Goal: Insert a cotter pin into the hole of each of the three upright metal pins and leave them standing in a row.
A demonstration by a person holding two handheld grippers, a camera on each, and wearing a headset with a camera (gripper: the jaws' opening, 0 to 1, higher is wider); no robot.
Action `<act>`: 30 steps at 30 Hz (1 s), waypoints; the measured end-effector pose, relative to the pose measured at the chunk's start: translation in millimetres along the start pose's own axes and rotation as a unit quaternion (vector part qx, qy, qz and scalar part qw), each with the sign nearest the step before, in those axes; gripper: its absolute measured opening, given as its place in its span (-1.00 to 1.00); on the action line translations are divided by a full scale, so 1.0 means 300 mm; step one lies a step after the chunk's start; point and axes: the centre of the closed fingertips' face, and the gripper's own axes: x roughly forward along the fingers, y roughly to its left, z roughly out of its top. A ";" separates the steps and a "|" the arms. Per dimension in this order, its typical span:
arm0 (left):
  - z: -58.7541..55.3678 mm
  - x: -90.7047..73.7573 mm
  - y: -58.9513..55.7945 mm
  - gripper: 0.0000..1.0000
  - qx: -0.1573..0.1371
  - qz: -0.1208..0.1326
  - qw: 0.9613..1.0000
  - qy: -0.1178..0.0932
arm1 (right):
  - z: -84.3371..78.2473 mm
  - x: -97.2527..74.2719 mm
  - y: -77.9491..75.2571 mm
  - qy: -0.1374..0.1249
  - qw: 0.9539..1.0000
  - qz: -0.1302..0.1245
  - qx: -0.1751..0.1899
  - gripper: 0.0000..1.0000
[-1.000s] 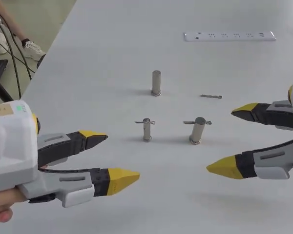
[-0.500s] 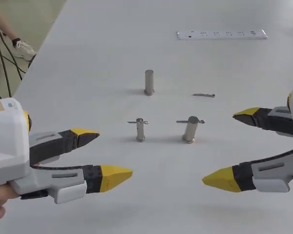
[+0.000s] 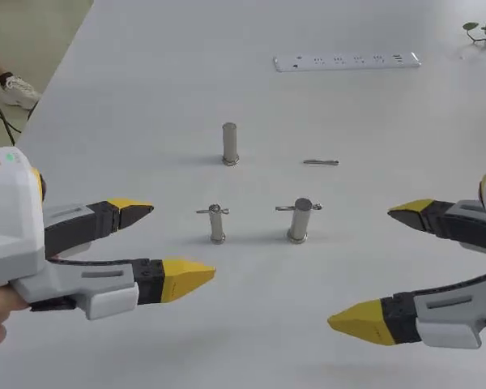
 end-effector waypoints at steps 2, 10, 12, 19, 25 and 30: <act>0.009 0.010 0.007 0.46 0.005 -0.001 1.000 0.003 | -0.001 -0.008 0.002 -0.001 1.000 -0.002 0.004 0.83; 0.063 0.049 0.043 0.51 0.021 0.000 1.000 -0.001 | 0.000 -0.035 -0.013 -0.008 0.999 -0.027 0.026 0.87; 0.075 0.059 0.053 0.51 0.026 0.000 1.000 -0.001 | -0.001 -0.041 -0.018 -0.010 0.999 -0.031 0.031 0.88; 0.111 0.091 0.088 0.55 0.033 0.000 0.999 -0.002 | -0.010 -0.057 -0.022 -0.011 0.998 -0.039 0.040 0.87; 0.137 0.120 0.102 0.55 0.032 -0.005 0.999 -0.003 | -0.015 -0.065 -0.026 -0.015 0.997 -0.048 0.054 0.87; 0.144 0.150 0.124 0.61 0.044 0.004 0.999 0.005 | -0.011 -0.072 -0.022 -0.021 0.997 -0.047 0.059 0.86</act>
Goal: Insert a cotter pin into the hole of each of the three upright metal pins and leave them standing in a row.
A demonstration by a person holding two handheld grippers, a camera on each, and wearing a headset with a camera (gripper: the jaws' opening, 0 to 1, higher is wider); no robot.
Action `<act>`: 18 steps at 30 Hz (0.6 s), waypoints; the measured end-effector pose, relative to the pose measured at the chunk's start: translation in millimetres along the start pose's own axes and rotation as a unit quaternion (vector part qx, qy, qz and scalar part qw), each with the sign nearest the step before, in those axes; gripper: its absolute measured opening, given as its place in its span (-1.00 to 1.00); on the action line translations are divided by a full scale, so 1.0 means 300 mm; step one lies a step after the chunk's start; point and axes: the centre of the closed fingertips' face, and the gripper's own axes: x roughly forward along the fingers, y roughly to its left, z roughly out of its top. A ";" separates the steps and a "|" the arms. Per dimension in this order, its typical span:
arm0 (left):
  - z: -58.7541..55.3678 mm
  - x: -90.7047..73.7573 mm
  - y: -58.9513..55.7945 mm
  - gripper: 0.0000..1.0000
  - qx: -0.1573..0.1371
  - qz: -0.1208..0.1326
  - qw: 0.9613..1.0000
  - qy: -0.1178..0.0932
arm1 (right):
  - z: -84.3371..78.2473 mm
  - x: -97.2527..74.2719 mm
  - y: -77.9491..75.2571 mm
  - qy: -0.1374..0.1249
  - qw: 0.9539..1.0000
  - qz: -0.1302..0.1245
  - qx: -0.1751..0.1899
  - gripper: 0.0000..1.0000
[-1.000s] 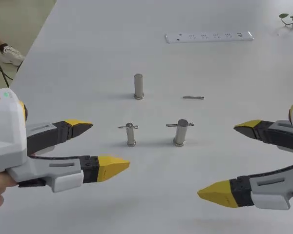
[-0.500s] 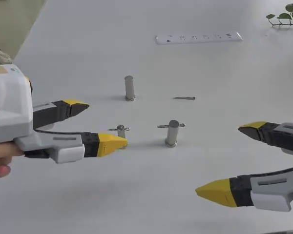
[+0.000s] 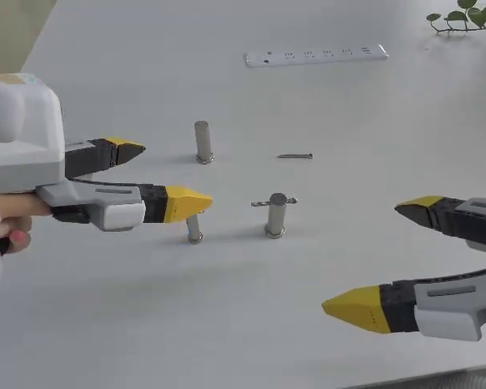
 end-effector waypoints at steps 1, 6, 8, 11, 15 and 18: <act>0.000 0.004 0.004 0.61 0.001 0.001 1.000 0.001 | -0.001 -0.001 0.001 0.000 1.000 0.000 -0.001 0.85; 0.001 0.027 0.024 0.58 0.008 0.002 1.000 0.010 | 0.011 -0.007 0.003 -0.013 1.000 0.002 0.013 0.84; 0.000 0.034 0.031 0.56 0.007 0.000 1.000 0.014 | 0.017 -0.009 -0.003 -0.019 1.000 -0.002 0.019 0.84; 0.002 0.046 0.043 0.56 0.014 -0.001 1.000 0.020 | 0.017 -0.010 -0.006 -0.018 1.000 -0.005 0.018 0.84; 0.007 0.062 0.059 0.53 0.020 -0.001 0.999 0.026 | 0.015 -0.009 -0.008 -0.016 1.000 -0.005 0.017 0.82; 0.008 0.077 0.071 0.50 0.023 -0.003 0.999 0.031 | 0.014 -0.006 -0.008 -0.014 1.000 -0.005 0.017 0.82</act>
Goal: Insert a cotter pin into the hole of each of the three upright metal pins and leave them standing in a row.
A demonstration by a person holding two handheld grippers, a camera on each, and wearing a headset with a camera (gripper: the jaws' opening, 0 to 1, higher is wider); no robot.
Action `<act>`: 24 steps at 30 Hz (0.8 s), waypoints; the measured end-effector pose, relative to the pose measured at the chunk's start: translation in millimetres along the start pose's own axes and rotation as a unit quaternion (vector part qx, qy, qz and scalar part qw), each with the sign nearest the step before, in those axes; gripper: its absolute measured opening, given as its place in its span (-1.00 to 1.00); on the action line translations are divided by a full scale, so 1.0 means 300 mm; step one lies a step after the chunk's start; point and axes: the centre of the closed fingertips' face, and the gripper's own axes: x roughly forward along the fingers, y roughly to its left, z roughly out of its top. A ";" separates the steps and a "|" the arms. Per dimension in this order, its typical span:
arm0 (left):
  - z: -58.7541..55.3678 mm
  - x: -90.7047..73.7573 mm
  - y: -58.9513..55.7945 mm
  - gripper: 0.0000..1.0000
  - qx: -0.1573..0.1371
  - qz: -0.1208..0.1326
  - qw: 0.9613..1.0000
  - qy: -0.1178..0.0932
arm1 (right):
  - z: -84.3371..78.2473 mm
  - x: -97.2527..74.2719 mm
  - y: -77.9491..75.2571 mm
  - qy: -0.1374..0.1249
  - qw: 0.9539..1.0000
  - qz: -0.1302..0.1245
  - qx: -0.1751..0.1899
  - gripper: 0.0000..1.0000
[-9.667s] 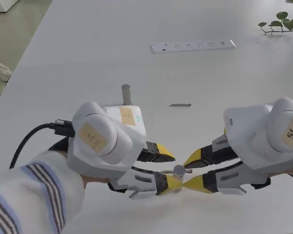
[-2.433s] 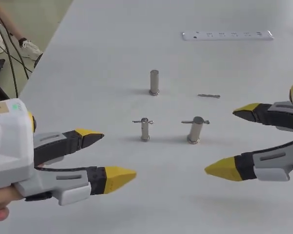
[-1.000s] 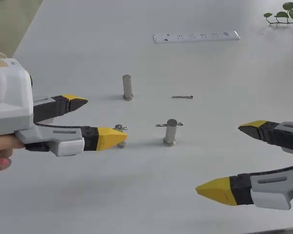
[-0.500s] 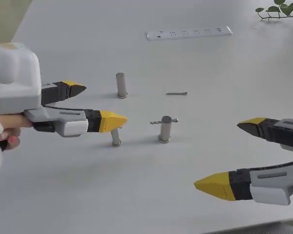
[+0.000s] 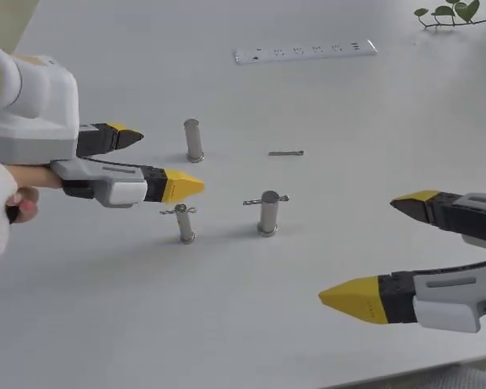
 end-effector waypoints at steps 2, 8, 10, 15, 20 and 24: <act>-0.001 0.014 0.010 0.50 0.005 -0.007 1.000 0.006 | -0.003 0.002 0.001 0.002 1.000 0.000 0.000 0.81; -0.006 0.048 0.019 0.45 0.014 -0.010 1.000 0.015 | -0.008 0.006 0.000 0.005 1.000 0.000 0.001 0.81; -0.016 0.062 0.022 0.43 0.016 -0.014 1.000 0.022 | -0.006 0.007 0.000 0.004 1.000 0.000 0.002 0.81; -0.027 0.087 0.037 0.36 0.018 -0.016 0.999 0.030 | -0.007 0.006 0.003 0.006 1.000 0.002 0.000 0.81; -0.026 0.103 0.067 0.23 0.011 -0.006 1.000 0.029 | -0.006 0.005 0.000 0.006 1.000 0.000 0.000 0.80; -0.026 0.122 0.096 0.12 0.007 0.001 1.000 0.029 | -0.006 0.004 0.000 0.006 1.000 0.000 0.000 0.80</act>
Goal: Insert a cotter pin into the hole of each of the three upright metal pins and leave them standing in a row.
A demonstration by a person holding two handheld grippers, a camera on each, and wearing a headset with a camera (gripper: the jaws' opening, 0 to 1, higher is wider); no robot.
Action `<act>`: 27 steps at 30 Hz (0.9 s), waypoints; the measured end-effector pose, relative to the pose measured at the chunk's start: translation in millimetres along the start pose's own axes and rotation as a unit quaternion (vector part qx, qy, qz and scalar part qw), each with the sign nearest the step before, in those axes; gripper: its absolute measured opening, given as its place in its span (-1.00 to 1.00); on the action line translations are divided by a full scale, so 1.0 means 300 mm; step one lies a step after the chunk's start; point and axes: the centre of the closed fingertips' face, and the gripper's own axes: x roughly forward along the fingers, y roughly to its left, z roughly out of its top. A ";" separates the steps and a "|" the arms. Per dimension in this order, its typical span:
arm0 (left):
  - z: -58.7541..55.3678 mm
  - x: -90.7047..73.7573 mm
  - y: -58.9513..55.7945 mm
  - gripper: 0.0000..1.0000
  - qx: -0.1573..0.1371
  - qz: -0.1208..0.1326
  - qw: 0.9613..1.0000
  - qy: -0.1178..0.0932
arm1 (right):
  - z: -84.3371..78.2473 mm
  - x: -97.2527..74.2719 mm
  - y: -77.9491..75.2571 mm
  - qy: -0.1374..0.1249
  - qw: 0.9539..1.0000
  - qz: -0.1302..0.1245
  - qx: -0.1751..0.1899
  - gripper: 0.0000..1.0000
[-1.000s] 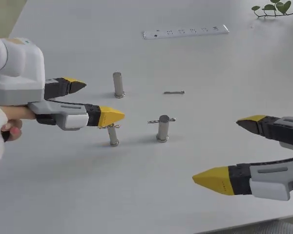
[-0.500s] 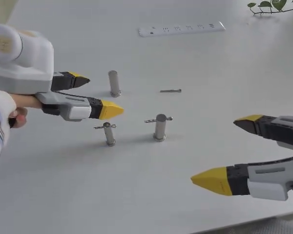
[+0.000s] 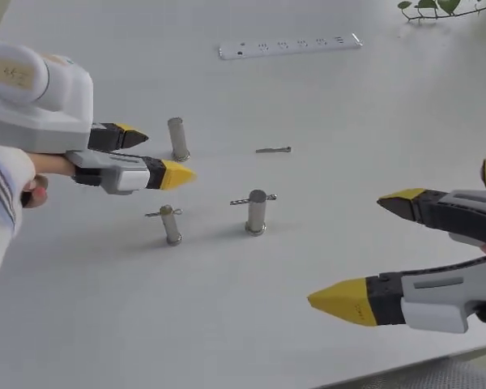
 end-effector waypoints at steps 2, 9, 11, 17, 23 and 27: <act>0.002 0.009 0.012 0.05 -0.005 0.001 1.000 -0.001 | 0.001 0.000 -0.001 -0.001 1.000 0.000 0.001 0.79; 0.017 0.048 0.049 -0.10 -0.017 0.015 1.000 -0.008 | 0.003 0.002 -0.016 0.002 1.000 -0.003 -0.003 0.78; 0.020 0.058 0.057 -0.14 -0.019 0.015 1.000 -0.010 | 0.002 0.003 -0.018 0.003 1.000 -0.003 -0.005 0.78; 0.040 0.087 0.075 -0.31 -0.030 0.016 0.999 -0.022 | 0.006 0.007 -0.016 0.006 1.000 0.003 -0.011 0.75; 0.041 0.117 0.093 -0.50 -0.026 0.027 0.999 -0.018 | 0.015 0.010 -0.017 0.002 1.000 0.006 -0.009 0.75; 0.024 0.134 0.098 -0.53 -0.005 0.034 0.999 0.001 | 0.013 0.013 -0.017 0.004 1.000 0.008 -0.009 0.75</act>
